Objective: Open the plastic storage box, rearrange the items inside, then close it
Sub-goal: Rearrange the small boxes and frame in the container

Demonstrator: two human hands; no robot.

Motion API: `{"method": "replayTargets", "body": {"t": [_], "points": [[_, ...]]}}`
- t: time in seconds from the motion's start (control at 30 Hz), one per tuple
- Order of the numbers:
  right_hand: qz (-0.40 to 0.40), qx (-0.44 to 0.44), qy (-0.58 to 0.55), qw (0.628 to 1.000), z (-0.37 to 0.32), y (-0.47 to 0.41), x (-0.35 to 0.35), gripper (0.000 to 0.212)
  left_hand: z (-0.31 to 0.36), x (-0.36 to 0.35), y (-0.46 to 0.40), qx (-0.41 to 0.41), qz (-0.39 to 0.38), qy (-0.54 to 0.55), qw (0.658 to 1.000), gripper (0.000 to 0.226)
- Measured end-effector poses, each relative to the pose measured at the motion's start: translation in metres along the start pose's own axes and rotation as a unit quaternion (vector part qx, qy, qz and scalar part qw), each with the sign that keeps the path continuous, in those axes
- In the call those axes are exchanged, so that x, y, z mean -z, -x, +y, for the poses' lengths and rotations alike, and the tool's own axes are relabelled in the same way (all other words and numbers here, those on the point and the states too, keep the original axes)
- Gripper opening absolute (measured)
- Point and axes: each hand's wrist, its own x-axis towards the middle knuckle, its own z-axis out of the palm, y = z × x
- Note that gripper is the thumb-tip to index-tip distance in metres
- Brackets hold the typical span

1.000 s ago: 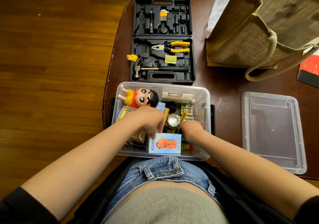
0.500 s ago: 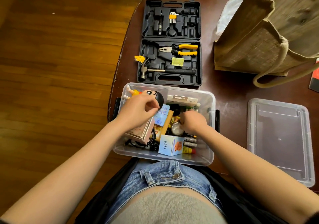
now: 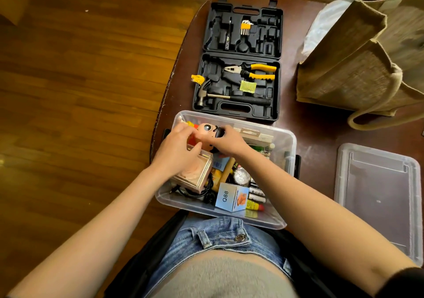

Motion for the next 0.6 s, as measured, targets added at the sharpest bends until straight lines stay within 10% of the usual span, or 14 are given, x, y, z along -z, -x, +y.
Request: {"method": "replayTargets", "body": {"t": [0.43,0.6], "points": [[0.116,0.09,-0.086,0.985,0.031,0.048,0.027,0.049,0.004,0.01,0.023,-0.157,0.166,0.108,0.968,0.013],[0.077,-0.03,0.096,0.992,0.056,0.062,0.063,0.053,-0.002,0.003,0.013,-0.015,-0.003,0.031,0.999,0.025]]}}
